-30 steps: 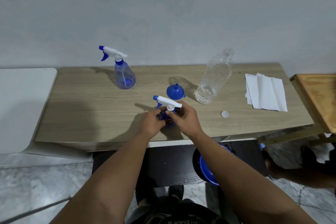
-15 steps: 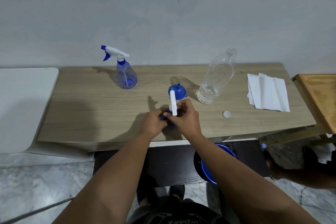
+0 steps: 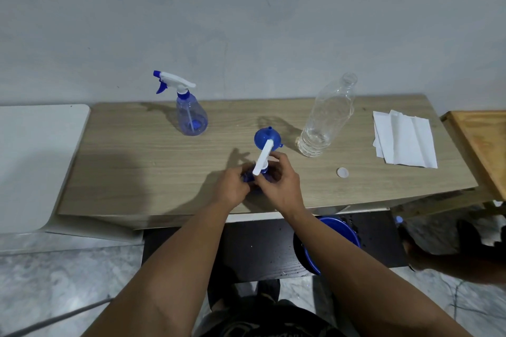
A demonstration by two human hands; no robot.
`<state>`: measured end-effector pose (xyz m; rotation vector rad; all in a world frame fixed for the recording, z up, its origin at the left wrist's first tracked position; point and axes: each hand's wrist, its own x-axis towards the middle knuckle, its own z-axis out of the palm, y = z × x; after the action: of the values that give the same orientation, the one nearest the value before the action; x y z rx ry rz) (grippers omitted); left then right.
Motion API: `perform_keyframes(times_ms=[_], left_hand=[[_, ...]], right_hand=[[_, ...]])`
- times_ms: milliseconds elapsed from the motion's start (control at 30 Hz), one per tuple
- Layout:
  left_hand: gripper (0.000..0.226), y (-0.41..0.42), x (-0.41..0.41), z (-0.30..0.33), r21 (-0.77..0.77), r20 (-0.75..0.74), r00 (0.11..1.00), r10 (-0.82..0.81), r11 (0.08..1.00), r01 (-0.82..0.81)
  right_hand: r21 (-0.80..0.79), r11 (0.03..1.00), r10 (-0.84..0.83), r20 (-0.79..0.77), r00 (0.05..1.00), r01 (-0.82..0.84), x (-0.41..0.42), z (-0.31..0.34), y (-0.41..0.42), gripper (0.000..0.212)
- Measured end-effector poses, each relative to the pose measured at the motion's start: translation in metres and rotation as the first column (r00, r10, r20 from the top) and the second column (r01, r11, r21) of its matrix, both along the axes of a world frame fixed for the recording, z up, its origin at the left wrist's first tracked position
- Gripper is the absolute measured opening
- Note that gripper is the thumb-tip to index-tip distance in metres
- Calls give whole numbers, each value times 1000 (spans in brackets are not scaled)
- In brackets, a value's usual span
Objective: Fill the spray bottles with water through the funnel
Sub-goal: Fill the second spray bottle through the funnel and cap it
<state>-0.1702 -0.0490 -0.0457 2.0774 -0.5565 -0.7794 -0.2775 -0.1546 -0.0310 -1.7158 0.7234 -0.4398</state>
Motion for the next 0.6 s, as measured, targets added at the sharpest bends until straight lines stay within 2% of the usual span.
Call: perform_keyframes(times_ms=[100, 200, 267, 333, 433, 533, 600], left_hand=[[39, 0, 0, 3, 54, 24, 1000, 14, 998, -16], [35, 0, -1, 1, 83, 48, 999, 26, 996, -29], [32, 0, -1, 1, 94, 47, 999, 27, 995, -32], [36, -1, -2, 5, 68, 40, 999, 23, 997, -26], [38, -1, -3, 6, 76, 37, 999, 24, 997, -27], [34, -1, -3, 3, 104, 49, 998, 40, 994, -45], [30, -2, -4, 5, 116, 71, 997, 39, 992, -47]], right_hand=[[-24, 1000, 1, 19, 1000, 0, -2, -3, 3, 28], [41, 994, -101, -17, 995, 101, 2, -3, 7, 39], [18, 995, -93, -14, 996, 94, 2, -4, 8, 43], [-11, 999, -38, 16, 999, 38, -2, -5, 10, 43], [-21, 999, -34, 32, 999, 35, -2, -6, 11, 28], [64, 992, -109, 2, 994, 109, 1, -6, 10, 36], [37, 996, -77, 4, 997, 77, 0, -6, 10, 38]])
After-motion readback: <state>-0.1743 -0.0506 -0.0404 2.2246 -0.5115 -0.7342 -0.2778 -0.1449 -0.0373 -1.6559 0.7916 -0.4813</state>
